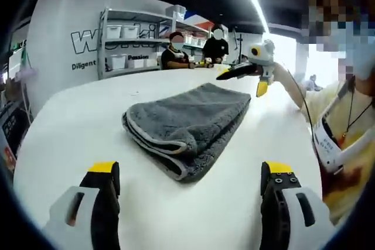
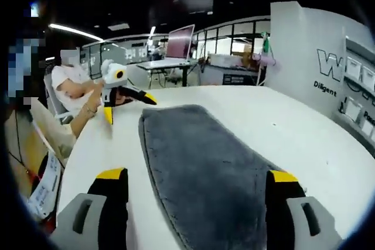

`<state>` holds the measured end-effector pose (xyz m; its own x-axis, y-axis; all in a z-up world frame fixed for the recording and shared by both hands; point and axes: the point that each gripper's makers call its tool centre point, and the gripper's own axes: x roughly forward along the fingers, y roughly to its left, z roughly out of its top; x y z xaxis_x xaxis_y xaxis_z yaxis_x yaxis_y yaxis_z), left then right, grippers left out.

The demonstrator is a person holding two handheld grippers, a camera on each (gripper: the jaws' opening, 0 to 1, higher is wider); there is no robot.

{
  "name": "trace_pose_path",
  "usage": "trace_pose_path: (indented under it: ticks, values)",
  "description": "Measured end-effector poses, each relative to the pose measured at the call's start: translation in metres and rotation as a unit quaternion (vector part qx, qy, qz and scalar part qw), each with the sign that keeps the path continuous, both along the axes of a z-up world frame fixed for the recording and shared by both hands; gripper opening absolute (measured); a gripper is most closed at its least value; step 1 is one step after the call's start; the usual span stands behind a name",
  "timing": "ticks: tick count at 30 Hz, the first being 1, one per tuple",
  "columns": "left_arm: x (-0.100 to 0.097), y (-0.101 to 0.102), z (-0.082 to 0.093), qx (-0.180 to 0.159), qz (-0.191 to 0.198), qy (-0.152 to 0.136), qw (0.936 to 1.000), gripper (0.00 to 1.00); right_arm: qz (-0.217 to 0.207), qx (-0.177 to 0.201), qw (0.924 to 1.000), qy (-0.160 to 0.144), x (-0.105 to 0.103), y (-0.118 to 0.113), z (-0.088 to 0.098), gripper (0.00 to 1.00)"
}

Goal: Fold the towel on the table until its edges align and the towel forms a compact rectangular stack.

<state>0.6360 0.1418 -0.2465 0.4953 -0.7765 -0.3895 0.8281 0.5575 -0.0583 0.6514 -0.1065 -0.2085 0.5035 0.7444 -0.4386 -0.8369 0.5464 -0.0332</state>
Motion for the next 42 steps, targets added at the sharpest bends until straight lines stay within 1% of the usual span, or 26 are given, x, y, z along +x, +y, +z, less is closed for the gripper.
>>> trace_pose_path:
  ticks: [3, 5, 6, 7, 9, 10, 11, 12, 13, 15, 16, 17, 19, 20, 22, 25, 29, 32, 35, 38, 40, 42]
  values:
    - [0.0, -0.001, -0.001, 0.001, 0.0, 0.002, 1.0, 0.98, -0.021, 0.013, 0.9997, -0.004, 0.001, -0.019, 0.005, 0.99]
    - [0.0, -0.002, -0.003, 0.002, -0.002, 0.004, 1.0, 0.98, -0.043, 0.009, 0.999, -0.01, 0.004, -0.035, 0.006, 0.99]
    - [0.0, -0.002, -0.003, 0.003, -0.002, 0.005, 1.0, 0.98, -0.062, 0.006, 0.9981, -0.006, 0.006, -0.048, 0.005, 0.99]
    - [0.0, -0.002, -0.003, 0.003, -0.002, 0.005, 1.0, 0.98, -0.083, 0.007, 0.9965, 0.004, 0.008, -0.058, 0.004, 0.95]
    - [0.0, -0.002, -0.004, 0.004, -0.003, 0.005, 1.0, 0.98, -0.117, 0.046, 0.9921, 0.001, 0.016, -0.074, 0.012, 0.77]
    - [0.0, -0.002, -0.004, 0.004, -0.003, 0.005, 1.0, 0.98, -0.129, 0.067, 0.9894, 0.005, 0.019, -0.081, 0.015, 0.69]
    - [0.0, -0.002, -0.004, 0.003, -0.003, 0.005, 1.0, 0.98, -0.144, 0.077, 0.9865, 0.017, 0.022, -0.091, 0.013, 0.65]
    - [0.0, -0.002, -0.004, 0.002, -0.003, 0.004, 1.0, 0.98, -0.156, 0.076, 0.9845, 0.028, 0.024, -0.099, 0.009, 0.65]
    - [-0.001, -0.002, -0.004, 0.001, -0.003, 0.004, 1.0, 0.98, -0.159, 0.068, 0.9844, 0.031, 0.025, -0.104, 0.005, 0.65]
    - [-0.001, -0.002, -0.005, 0.001, -0.004, 0.004, 1.0, 0.98, -0.173, 0.056, 0.983, 0.029, 0.03, -0.114, -0.003, 0.6]
    - [-0.001, -0.002, -0.005, 0.002, -0.004, 0.005, 1.0, 0.98, -0.177, 0.05, 0.9823, 0.036, 0.03, -0.116, -0.011, 0.56]
    - [0.0, -0.002, -0.005, 0.003, -0.004, 0.005, 1.0, 0.98, -0.178, 0.05, 0.9818, 0.041, 0.031, -0.117, -0.016, 0.48]
    - [0.0, -0.001, -0.006, 0.004, -0.004, 0.006, 1.0, 0.98, -0.176, 0.06, 0.9812, 0.051, 0.032, -0.116, -0.021, 0.37]
    - [0.0, 0.0, -0.006, 0.004, -0.004, 0.006, 1.0, 0.98, -0.176, 0.066, 0.9807, 0.055, 0.032, -0.115, -0.023, 0.33]
    - [0.0, -0.001, -0.006, 0.004, -0.005, 0.006, 1.0, 0.98, -0.177, 0.071, 0.98, 0.059, 0.036, -0.115, -0.026, 0.32]
    - [0.0, -0.001, -0.007, 0.004, -0.005, 0.006, 1.0, 0.98, -0.179, 0.071, 0.9791, 0.066, 0.042, -0.115, -0.032, 0.27]
    - [-0.001, -0.001, -0.007, 0.004, -0.005, 0.005, 1.0, 0.98, -0.178, 0.061, 0.9782, 0.087, 0.043, -0.114, -0.046, 0.25]
    - [-0.001, -0.001, -0.007, 0.004, -0.005, 0.005, 1.0, 0.98, -0.175, 0.064, 0.9771, 0.103, 0.044, -0.112, -0.054, 0.24]
    - [-0.002, -0.002, -0.008, 0.006, -0.006, 0.006, 0.9999, 0.97, -0.168, 0.078, 0.9753, 0.12, 0.04, -0.107, -0.058, 0.19]
    - [-0.003, -0.003, -0.009, 0.006, -0.006, 0.006, 0.9999, 0.97, -0.16, 0.099, 0.9715, 0.144, 0.037, -0.1, -0.062, 0.14]
    - [-0.002, -0.002, -0.008, 0.004, -0.005, 0.005, 1.0, 0.97, -0.161, 0.106, 0.9696, 0.151, 0.038, -0.101, -0.063, 0.13]
    - [-0.002, -0.002, -0.007, 0.003, -0.005, 0.004, 1.0, 0.97, -0.157, 0.111, 0.9697, 0.151, 0.037, -0.101, -0.062, 0.11]
